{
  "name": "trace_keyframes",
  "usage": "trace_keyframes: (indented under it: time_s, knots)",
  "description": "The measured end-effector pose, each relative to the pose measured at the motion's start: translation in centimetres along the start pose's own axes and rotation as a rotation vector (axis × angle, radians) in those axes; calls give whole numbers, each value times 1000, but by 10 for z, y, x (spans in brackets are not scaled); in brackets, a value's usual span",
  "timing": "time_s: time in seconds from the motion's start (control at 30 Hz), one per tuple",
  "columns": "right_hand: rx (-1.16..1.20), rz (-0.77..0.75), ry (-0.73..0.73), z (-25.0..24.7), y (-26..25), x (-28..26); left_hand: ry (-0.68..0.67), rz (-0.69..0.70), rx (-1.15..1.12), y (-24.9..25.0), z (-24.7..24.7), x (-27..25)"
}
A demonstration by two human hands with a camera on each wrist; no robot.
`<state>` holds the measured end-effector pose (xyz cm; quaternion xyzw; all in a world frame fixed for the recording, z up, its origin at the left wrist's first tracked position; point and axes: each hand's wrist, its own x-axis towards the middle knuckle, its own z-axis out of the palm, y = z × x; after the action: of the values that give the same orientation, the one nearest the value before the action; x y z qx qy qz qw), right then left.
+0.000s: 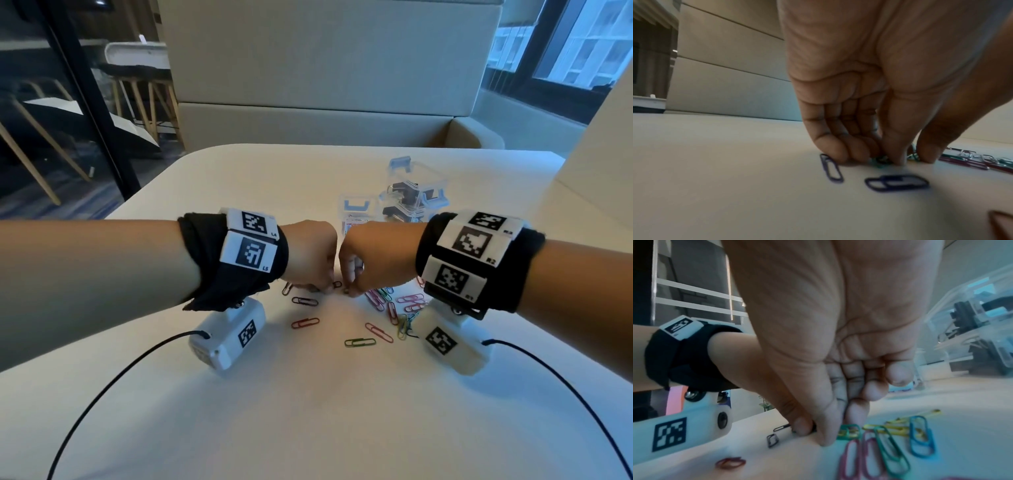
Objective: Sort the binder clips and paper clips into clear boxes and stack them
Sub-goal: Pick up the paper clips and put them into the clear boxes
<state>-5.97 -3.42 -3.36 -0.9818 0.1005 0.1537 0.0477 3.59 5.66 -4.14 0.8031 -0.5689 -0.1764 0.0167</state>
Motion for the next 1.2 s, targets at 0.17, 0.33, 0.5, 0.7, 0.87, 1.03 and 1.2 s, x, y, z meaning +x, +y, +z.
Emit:
trace_keyframes:
  time_s: [0.17,0.33,0.5,0.7,0.87,1.03,1.2]
  knots:
    - [42,46,-62,-1,2,2,-74,-30,-15,-1,0,1]
    - [38,22,-46,-1,0,2,-64,-19,27,1,-1,1]
    - [57,4,29,1,1,-5,6,-8,-8,3,-1,0]
    - [212,108,215,-23,15,-6,153,-34,-287,-5,-22,11]
    - [313,295,447,-52,35,7,352,-98,-511,3,-49,35]
    - [316,395,451,-59,43,25,394,-196,-594,7,-60,59]
    - [289,433,401,-57,47,32,373,-222,-606,4,-59,68]
